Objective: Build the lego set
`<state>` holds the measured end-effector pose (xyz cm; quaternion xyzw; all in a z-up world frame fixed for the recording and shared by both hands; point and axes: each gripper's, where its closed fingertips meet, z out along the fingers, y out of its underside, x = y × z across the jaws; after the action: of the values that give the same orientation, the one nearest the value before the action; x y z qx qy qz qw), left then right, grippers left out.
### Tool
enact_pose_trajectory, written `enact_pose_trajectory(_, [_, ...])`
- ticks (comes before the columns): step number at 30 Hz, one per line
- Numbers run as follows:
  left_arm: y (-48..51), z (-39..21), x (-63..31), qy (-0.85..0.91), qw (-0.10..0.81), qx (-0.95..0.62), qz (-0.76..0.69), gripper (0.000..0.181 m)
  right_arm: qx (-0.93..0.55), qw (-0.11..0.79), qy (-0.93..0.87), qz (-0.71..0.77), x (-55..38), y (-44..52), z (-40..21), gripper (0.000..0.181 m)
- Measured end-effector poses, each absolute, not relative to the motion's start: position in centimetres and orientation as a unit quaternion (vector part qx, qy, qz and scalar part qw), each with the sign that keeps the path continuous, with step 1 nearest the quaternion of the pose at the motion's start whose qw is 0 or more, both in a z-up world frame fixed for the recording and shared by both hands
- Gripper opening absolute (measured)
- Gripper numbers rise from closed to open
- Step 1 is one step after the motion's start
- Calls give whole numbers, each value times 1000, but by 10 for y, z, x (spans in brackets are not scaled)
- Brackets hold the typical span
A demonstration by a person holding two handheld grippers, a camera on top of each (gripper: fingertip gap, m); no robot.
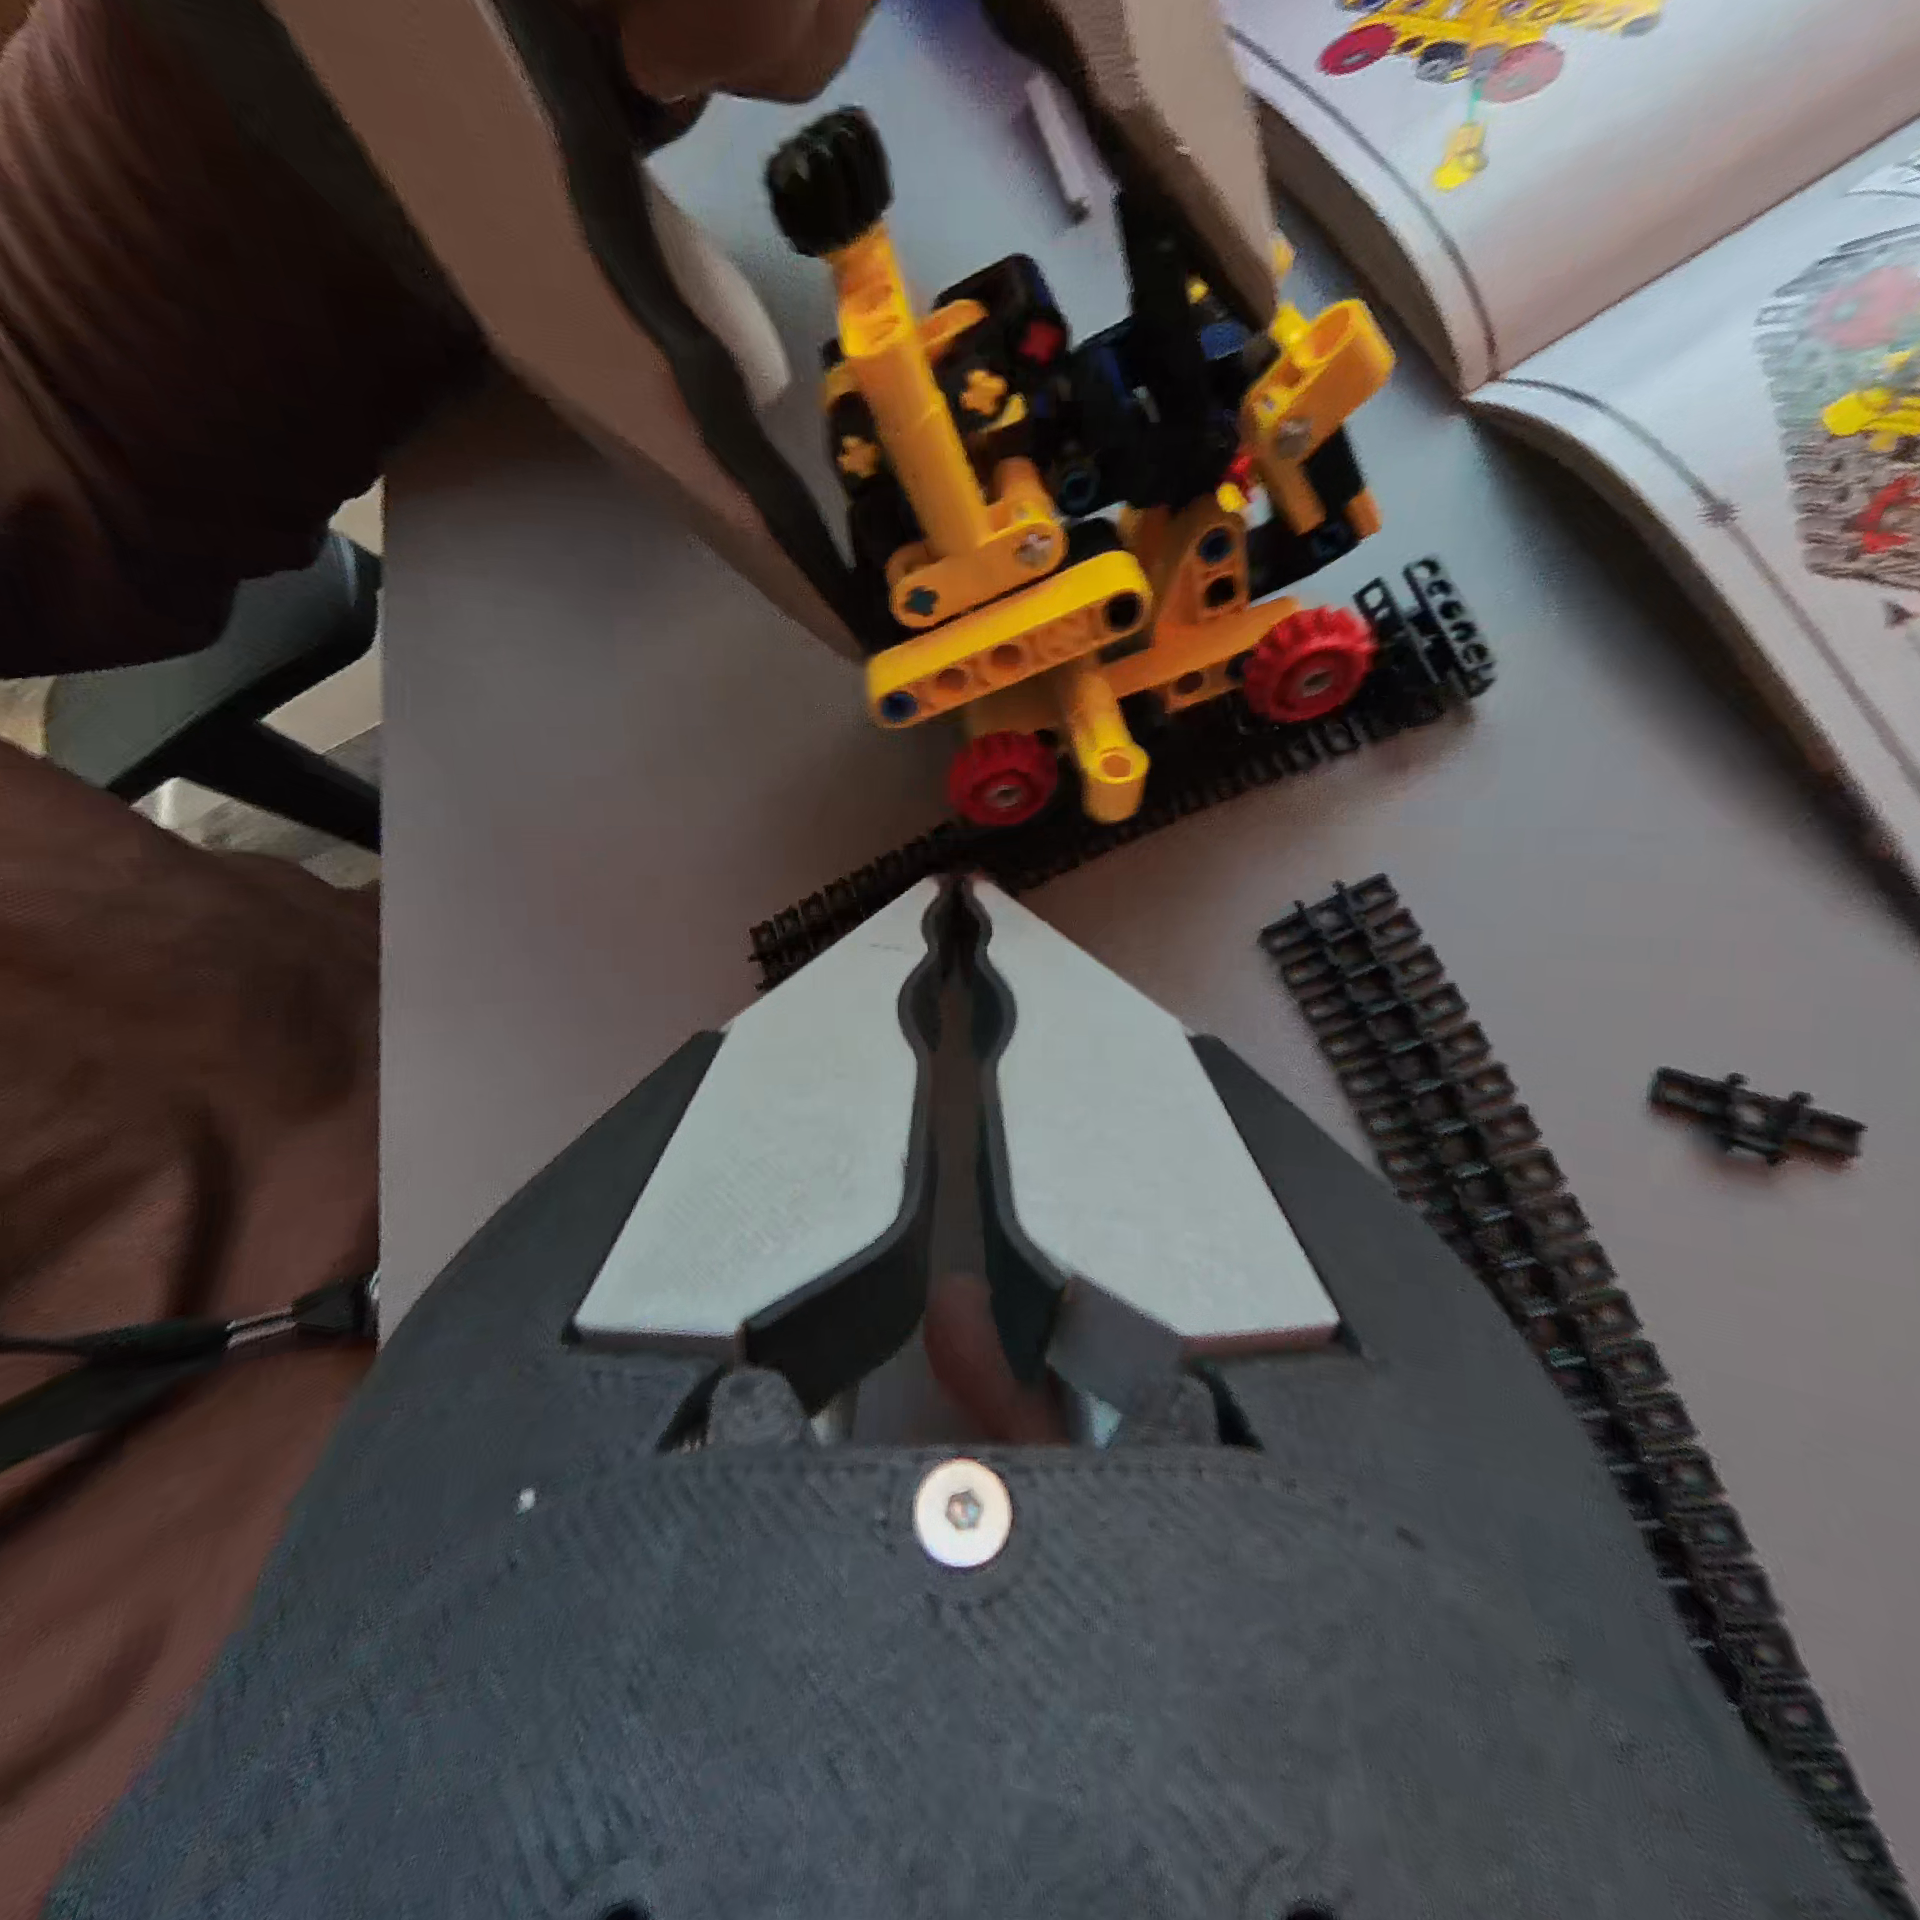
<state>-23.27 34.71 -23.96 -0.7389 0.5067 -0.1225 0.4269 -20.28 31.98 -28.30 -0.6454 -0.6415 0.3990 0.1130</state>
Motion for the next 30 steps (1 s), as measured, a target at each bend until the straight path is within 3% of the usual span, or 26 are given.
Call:
enact_pose_trajectory(5, [355, -245, -240, 499, 424, -749, -103, 59, -616, 26, -655, 437, -190, 293, -283, 0])
enact_pose_trajectory(30, [319, -232, -266, 320, 447, -828, -108, 59, -592, 162, -674, 411, -202, 300, -276, 5])
